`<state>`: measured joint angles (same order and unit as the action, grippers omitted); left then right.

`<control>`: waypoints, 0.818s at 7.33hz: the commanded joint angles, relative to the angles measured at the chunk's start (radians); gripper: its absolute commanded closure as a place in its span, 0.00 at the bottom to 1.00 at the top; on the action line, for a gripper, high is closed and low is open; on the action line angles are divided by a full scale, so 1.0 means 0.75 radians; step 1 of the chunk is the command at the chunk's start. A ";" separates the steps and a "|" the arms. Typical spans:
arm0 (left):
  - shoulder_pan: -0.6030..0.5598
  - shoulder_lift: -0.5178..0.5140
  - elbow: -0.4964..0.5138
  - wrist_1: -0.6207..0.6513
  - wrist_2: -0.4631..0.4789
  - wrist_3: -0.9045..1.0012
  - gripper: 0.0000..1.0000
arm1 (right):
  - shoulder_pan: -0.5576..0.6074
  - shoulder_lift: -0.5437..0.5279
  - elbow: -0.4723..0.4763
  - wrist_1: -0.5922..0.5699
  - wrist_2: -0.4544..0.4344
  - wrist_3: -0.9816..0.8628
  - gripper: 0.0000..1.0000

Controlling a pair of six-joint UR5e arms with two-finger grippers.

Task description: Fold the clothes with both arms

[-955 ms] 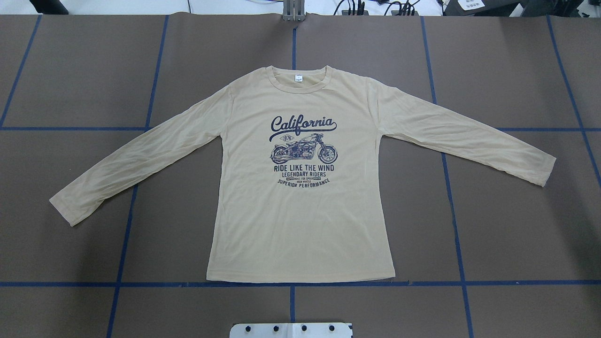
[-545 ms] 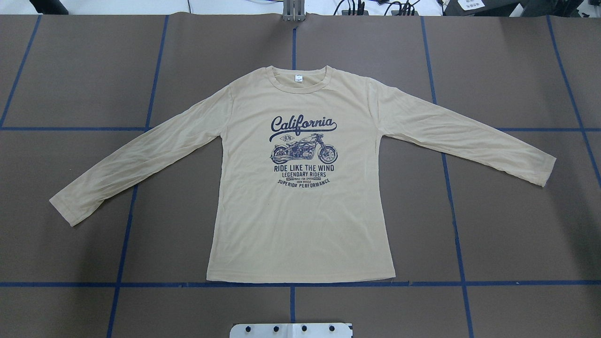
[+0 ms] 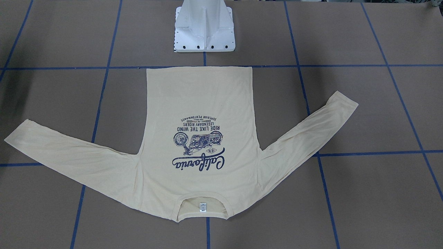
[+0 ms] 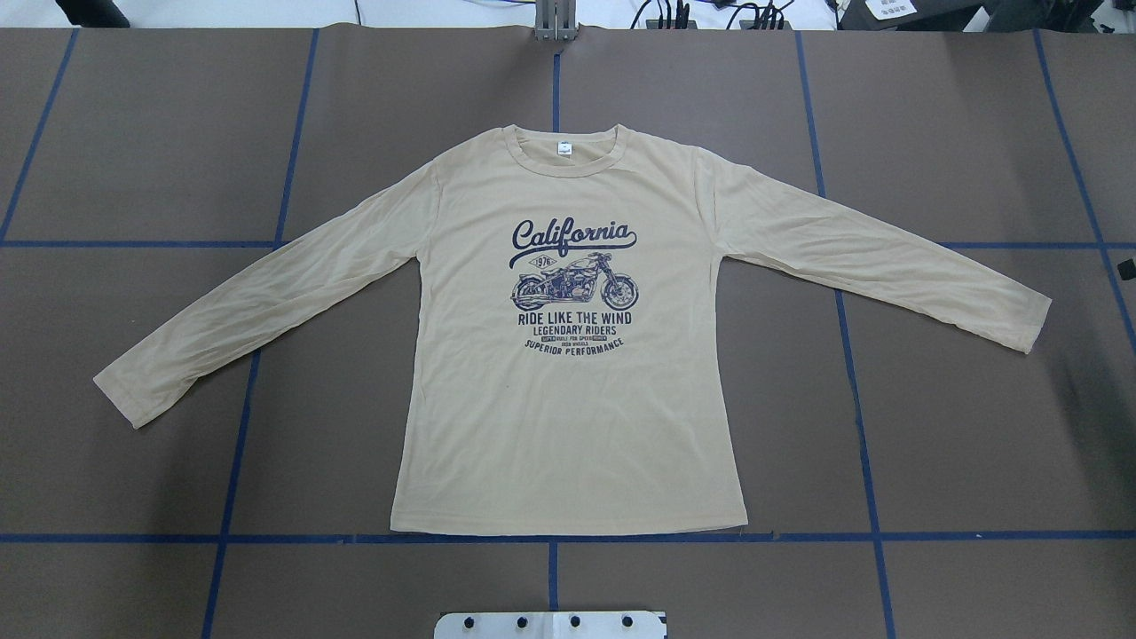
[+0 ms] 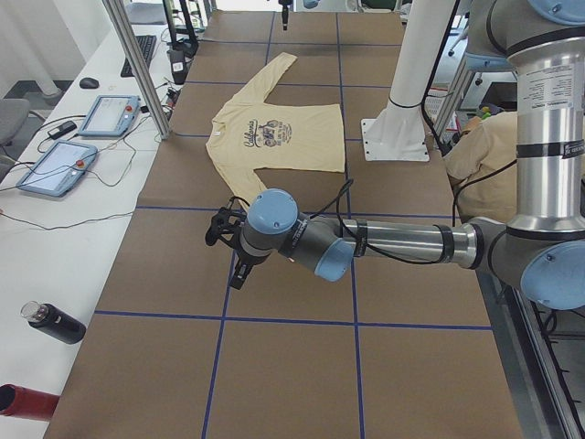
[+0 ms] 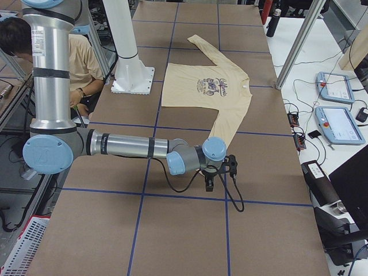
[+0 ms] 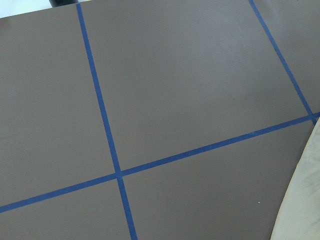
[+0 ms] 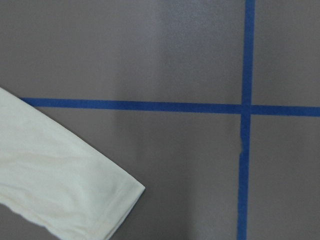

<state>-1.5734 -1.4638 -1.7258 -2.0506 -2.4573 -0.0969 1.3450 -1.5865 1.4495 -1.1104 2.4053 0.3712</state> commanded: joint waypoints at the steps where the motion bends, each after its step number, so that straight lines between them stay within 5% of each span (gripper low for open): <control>1: 0.001 -0.002 -0.008 0.000 0.000 0.000 0.00 | -0.136 0.035 -0.196 0.383 -0.053 0.326 0.00; 6: 0.001 0.000 -0.004 -0.058 0.000 -0.012 0.00 | -0.231 0.082 -0.198 0.401 -0.135 0.505 0.12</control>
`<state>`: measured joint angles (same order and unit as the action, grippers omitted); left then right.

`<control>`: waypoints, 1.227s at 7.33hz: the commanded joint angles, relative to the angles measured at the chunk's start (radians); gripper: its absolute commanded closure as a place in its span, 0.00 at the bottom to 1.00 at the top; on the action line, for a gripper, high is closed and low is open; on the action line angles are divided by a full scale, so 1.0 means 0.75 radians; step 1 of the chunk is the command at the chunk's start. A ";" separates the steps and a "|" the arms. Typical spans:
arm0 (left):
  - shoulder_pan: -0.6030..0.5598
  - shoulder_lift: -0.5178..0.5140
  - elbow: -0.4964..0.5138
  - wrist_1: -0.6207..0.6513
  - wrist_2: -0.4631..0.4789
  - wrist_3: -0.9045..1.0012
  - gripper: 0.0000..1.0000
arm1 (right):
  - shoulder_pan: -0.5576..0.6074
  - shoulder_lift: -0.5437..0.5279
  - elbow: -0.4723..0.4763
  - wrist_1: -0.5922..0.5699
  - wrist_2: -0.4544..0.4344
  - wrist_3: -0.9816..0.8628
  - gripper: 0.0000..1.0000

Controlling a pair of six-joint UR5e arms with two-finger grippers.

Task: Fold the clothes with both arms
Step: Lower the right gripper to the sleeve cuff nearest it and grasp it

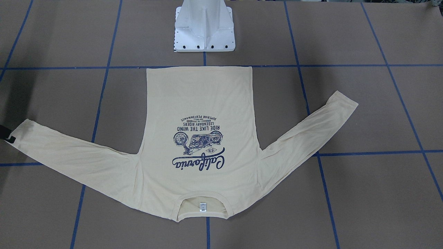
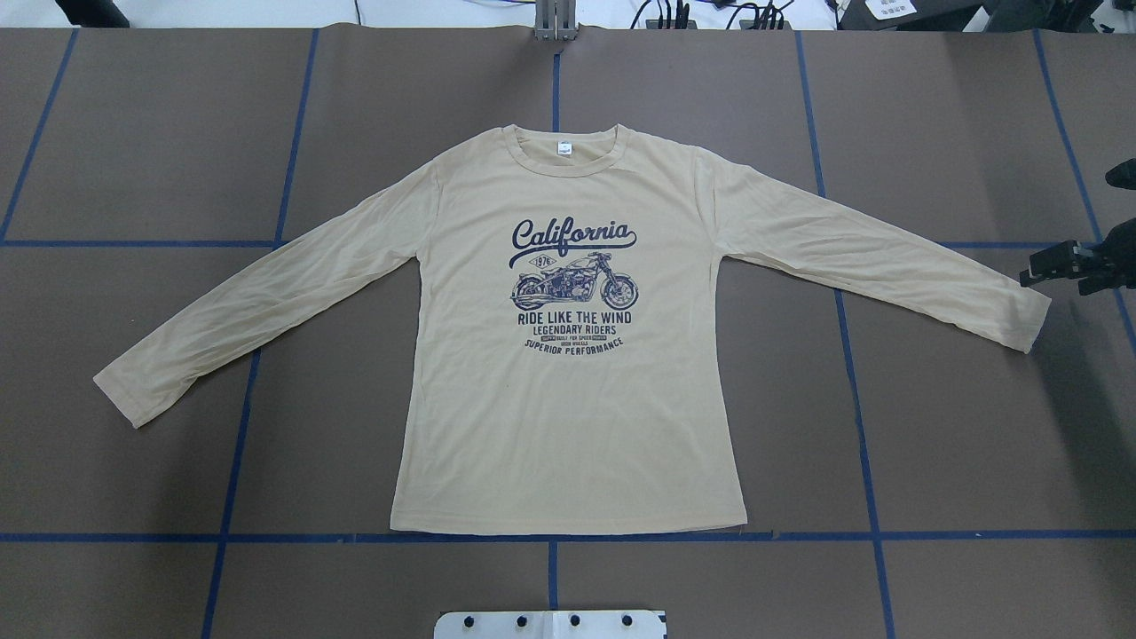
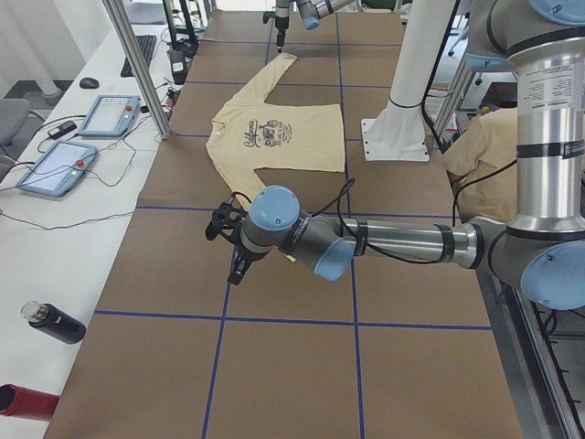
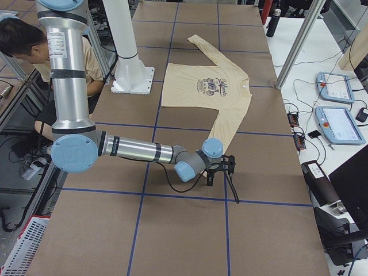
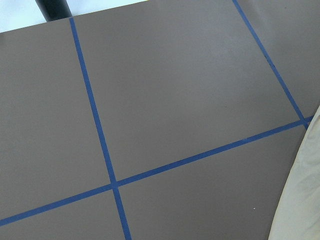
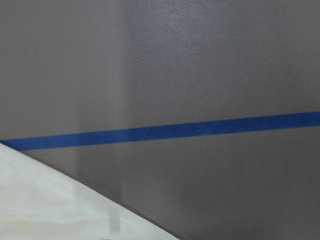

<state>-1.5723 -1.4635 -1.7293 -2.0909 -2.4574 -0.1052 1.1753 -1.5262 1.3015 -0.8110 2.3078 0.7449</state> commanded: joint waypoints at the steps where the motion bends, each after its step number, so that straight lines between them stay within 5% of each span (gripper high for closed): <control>1: 0.000 0.000 0.001 -0.004 0.000 0.001 0.00 | -0.009 0.002 -0.003 -0.001 -0.007 0.005 0.14; 9: 0.000 0.000 0.001 -0.006 0.000 0.001 0.00 | -0.009 -0.018 -0.009 -0.003 0.001 0.005 0.30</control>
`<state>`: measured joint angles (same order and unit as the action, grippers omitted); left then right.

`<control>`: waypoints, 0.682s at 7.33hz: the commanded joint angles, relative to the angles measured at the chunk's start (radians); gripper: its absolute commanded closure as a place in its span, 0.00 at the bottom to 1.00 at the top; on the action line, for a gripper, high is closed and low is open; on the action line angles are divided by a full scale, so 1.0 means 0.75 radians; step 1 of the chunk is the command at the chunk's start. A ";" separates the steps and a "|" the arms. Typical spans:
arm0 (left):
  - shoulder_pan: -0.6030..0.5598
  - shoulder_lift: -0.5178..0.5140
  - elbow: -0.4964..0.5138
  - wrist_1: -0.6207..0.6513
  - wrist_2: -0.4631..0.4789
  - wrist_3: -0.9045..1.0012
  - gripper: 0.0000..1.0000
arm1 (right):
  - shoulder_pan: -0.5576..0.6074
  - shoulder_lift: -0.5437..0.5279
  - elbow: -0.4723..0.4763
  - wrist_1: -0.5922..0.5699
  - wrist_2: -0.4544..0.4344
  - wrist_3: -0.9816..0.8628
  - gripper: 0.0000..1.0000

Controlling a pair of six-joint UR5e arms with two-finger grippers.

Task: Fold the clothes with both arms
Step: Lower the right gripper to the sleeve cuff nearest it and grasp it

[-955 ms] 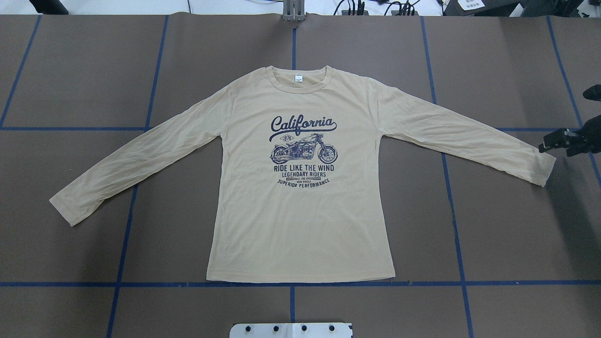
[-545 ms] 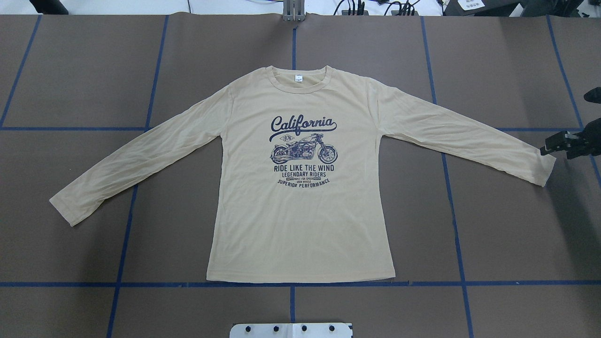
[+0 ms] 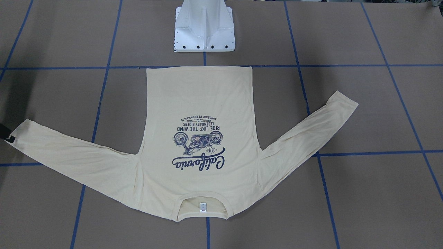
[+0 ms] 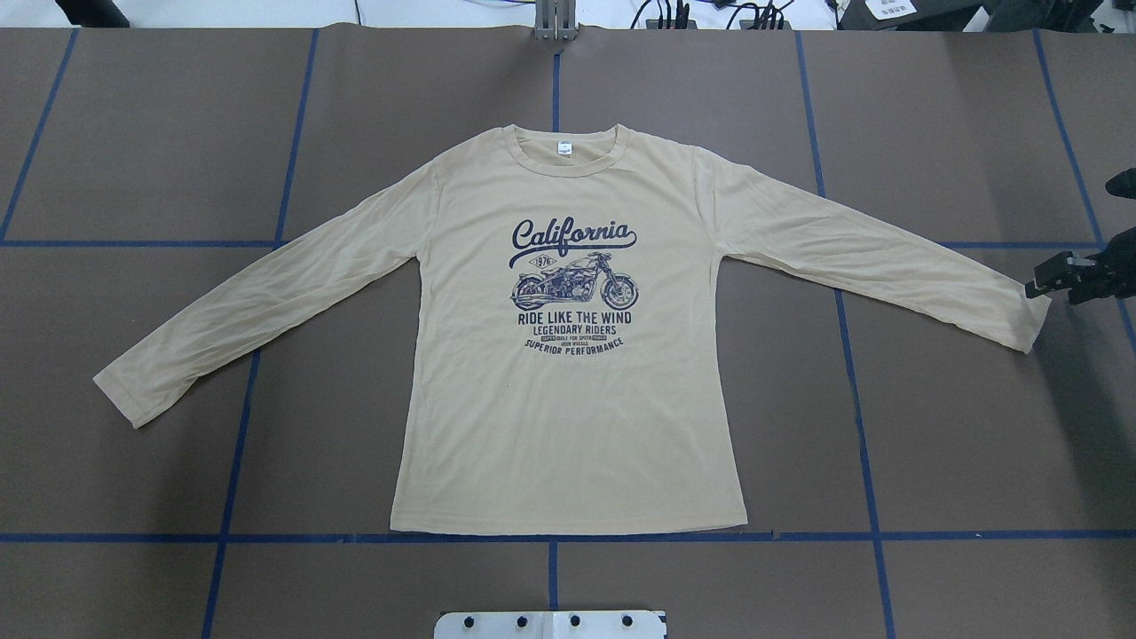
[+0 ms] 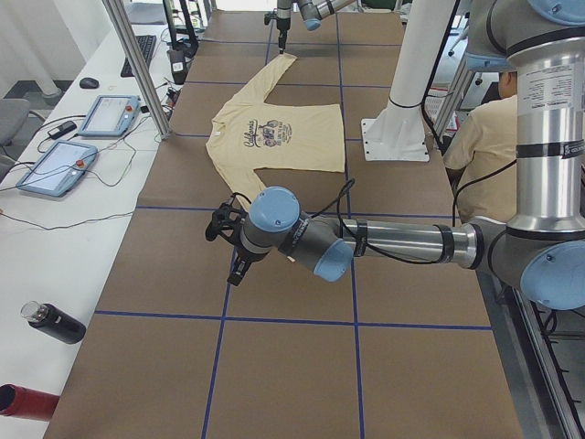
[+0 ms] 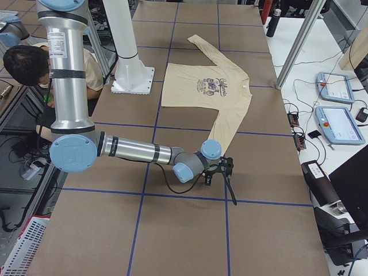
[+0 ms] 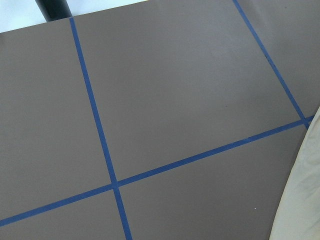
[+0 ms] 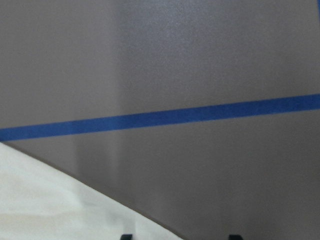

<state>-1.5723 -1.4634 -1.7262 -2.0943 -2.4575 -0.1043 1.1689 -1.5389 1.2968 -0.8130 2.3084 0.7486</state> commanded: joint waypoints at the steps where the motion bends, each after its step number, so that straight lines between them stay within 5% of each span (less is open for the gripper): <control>1: 0.000 0.000 0.001 0.000 0.000 0.000 0.00 | 0.000 -0.002 -0.001 0.000 0.004 0.000 0.30; 3: 0.000 0.000 0.001 0.001 0.000 0.000 0.00 | -0.002 -0.004 -0.003 -0.002 0.006 0.000 0.31; 5: 0.000 0.000 0.003 -0.002 0.000 0.000 0.00 | -0.002 -0.004 -0.005 -0.002 0.006 0.000 0.42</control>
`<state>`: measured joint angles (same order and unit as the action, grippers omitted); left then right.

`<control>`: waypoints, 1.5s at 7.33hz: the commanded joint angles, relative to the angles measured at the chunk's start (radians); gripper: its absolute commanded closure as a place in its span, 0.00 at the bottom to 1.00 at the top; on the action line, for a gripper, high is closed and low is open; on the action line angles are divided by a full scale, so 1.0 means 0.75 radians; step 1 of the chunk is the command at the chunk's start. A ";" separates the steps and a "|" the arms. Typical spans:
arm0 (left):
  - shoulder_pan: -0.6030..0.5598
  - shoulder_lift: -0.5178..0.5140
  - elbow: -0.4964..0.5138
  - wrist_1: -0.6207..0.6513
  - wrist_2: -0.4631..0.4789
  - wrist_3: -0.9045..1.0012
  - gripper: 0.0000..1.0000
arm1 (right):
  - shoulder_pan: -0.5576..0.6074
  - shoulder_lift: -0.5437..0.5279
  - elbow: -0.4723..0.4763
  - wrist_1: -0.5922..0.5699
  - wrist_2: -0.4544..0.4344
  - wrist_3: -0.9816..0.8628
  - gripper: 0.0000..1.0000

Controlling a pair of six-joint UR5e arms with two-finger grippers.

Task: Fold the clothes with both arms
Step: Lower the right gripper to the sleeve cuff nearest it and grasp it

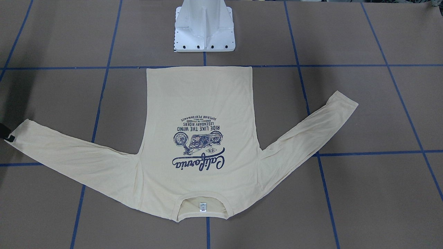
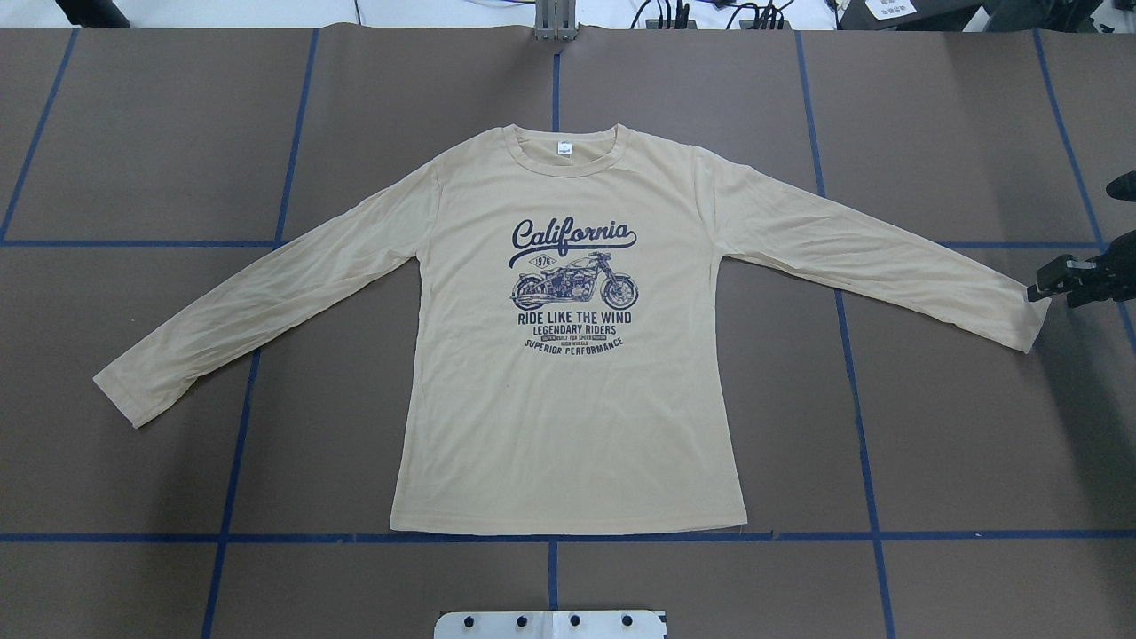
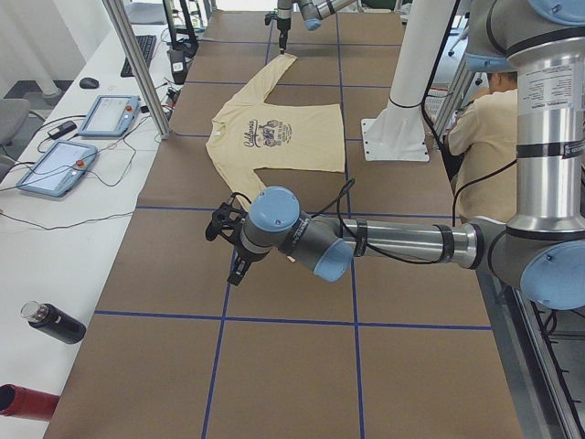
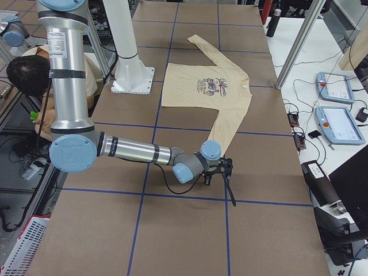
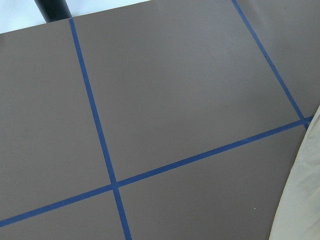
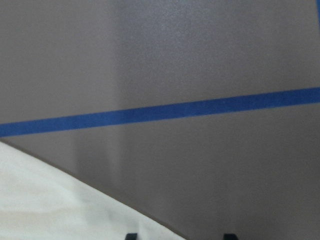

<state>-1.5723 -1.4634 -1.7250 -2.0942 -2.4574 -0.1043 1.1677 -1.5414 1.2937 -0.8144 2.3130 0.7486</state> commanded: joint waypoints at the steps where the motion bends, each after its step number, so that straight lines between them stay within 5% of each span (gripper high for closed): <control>1: 0.000 0.000 -0.003 0.000 0.000 0.000 0.00 | 0.000 0.000 -0.001 -0.002 0.000 0.000 0.59; 3: 0.000 0.000 -0.003 0.000 0.000 0.000 0.00 | 0.000 0.000 -0.003 -0.002 0.004 0.000 1.00; 9: 0.000 0.000 -0.007 -0.002 0.000 0.000 0.00 | 0.030 0.004 0.118 -0.033 0.109 0.008 1.00; 11: 0.000 0.000 -0.009 -0.002 -0.002 0.002 0.00 | 0.057 0.062 0.256 -0.256 0.156 0.008 1.00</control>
<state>-1.5723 -1.4632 -1.7312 -2.0948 -2.4585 -0.1040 1.2017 -1.5253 1.4155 -0.8925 2.4108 0.7545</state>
